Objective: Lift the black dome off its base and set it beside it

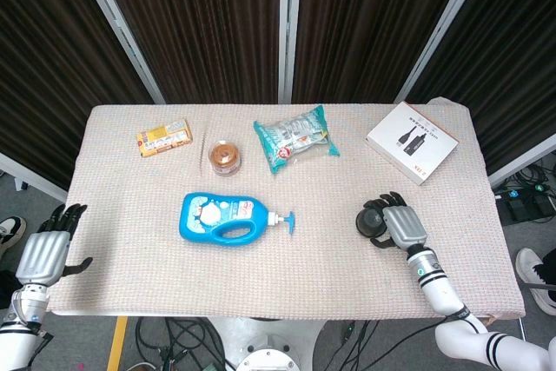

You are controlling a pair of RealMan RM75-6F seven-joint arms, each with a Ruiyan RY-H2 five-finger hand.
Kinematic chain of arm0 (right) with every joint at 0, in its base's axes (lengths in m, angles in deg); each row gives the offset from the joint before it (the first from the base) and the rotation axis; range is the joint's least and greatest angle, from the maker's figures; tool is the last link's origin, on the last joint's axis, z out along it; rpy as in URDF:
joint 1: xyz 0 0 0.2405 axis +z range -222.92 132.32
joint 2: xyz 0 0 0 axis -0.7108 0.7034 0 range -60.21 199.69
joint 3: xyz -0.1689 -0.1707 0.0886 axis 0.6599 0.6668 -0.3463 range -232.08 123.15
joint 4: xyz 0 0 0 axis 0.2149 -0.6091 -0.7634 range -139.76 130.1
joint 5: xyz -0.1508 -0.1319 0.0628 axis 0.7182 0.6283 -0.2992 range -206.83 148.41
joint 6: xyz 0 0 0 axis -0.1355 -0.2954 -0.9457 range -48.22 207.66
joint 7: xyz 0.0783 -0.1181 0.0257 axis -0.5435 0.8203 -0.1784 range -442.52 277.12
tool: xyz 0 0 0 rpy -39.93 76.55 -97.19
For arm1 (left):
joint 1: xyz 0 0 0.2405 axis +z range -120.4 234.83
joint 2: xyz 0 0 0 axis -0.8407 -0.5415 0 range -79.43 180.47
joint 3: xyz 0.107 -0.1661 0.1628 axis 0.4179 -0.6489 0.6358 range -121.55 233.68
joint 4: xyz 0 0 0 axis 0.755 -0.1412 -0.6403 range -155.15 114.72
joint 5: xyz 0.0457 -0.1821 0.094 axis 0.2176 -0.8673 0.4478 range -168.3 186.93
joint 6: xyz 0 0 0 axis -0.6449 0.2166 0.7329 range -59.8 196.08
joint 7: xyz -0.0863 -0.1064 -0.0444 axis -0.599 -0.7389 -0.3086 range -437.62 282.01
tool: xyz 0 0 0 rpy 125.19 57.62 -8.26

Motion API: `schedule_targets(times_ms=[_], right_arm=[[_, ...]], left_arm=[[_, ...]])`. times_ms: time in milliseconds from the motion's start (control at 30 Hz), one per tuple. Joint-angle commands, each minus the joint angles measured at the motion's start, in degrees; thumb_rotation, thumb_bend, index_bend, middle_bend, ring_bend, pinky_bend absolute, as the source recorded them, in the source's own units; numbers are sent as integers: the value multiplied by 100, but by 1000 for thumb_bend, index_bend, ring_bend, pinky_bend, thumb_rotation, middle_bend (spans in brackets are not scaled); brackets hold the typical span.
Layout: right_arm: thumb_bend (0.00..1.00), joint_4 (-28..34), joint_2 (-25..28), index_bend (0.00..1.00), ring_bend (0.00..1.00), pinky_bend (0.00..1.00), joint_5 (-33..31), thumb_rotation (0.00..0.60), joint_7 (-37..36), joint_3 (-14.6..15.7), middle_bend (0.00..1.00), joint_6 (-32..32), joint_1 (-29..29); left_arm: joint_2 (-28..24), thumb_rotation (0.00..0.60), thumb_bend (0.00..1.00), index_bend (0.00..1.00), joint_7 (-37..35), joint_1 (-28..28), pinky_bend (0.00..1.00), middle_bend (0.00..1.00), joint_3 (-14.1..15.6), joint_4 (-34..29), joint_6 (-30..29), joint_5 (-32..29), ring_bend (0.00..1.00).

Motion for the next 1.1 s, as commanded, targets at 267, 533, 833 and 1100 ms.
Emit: schedule_targets(times_ms=[267, 533, 833, 1100], right_arm=[[109, 22, 35, 102, 36, 1, -79, 600, -33, 44, 336, 259, 22], [43, 286, 224, 0, 0, 0, -64, 600, -7, 72, 196, 352, 34], [45, 481, 345, 0, 0, 0, -57, 600, 77, 49, 203, 138, -63], [84, 406, 241, 6, 0, 0, -34, 600, 45, 10, 297, 48, -81]], left_arm=[[-76, 600, 178, 64, 36, 35, 217, 50, -10, -44, -26, -74, 0], [-90, 600, 179, 64, 66, 21, 217, 50, 12, -81, 20, -67, 0], [-114, 600, 178, 64, 47, 39, 217, 50, 0, -120, -44, -40, 0], [-95, 600, 179, 64, 24, 35, 217, 50, 10, -81, -18, -35, 0]])
